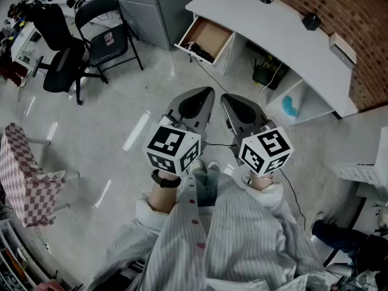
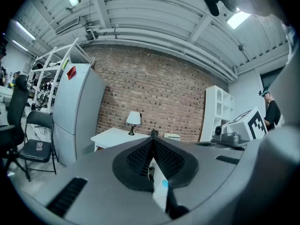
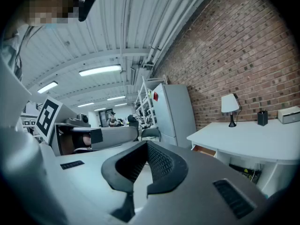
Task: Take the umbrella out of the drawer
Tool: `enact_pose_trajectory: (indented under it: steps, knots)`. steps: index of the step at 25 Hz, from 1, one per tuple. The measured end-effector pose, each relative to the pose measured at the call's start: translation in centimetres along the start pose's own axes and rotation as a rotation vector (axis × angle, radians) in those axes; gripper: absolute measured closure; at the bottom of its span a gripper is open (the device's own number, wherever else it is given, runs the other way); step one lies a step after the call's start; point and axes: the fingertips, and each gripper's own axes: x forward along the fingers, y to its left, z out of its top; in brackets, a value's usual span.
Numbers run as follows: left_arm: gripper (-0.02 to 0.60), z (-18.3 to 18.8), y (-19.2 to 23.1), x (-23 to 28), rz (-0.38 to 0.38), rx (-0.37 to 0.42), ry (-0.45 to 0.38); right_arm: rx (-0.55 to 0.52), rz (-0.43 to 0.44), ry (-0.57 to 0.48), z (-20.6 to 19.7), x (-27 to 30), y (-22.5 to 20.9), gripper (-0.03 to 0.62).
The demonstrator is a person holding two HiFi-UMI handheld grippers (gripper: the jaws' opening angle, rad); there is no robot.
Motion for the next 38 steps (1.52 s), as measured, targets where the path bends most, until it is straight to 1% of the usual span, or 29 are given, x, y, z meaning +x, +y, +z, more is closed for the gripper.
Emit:
enact_pose_trajectory:
  steps: [7,12,19,23,27,31,34,38]
  knots:
    - [0.572,0.0,0.3,0.4,0.01,0.003,0.001,0.001,0.005,-0.005,-0.1,-0.1,-0.2,0.559]
    - [0.572,0.2,0.3,1.0,0.038,0.004,-0.004,-0.004,0.016,-0.008,0.3,-0.6,-1.1,0.559]
    - [0.572,-0.9,-0.2,1.3,0.082,-0.003,-0.009,-0.002,0.05,0.002,-0.9,-1.5,-1.9,0.559]
    - [0.572,-1.0,0.1,1.6,0.099,-0.004,-0.003,0.016,0.053,0.014,-1.3,-1.4,-2.5,0.559]
    - [0.572,-1.1,1.2,2.5,0.109,-0.006,0.003,0.03,0.053,0.024,-1.6,-0.4,-3.6,0.559]
    - [0.572,-1.0,3.0,4.4,0.103,-0.004,0.009,0.041,0.047,0.027,-1.5,1.8,-5.2,0.559]
    - [0.572,-0.7,4.9,6.4,0.094,0.0,0.015,0.049,0.041,0.028,-1.1,4.2,-6.7,0.559]
    - [0.572,0.5,8.7,9.5,0.087,0.008,0.022,0.045,0.036,0.042,-0.1,8.3,-8.7,0.559]
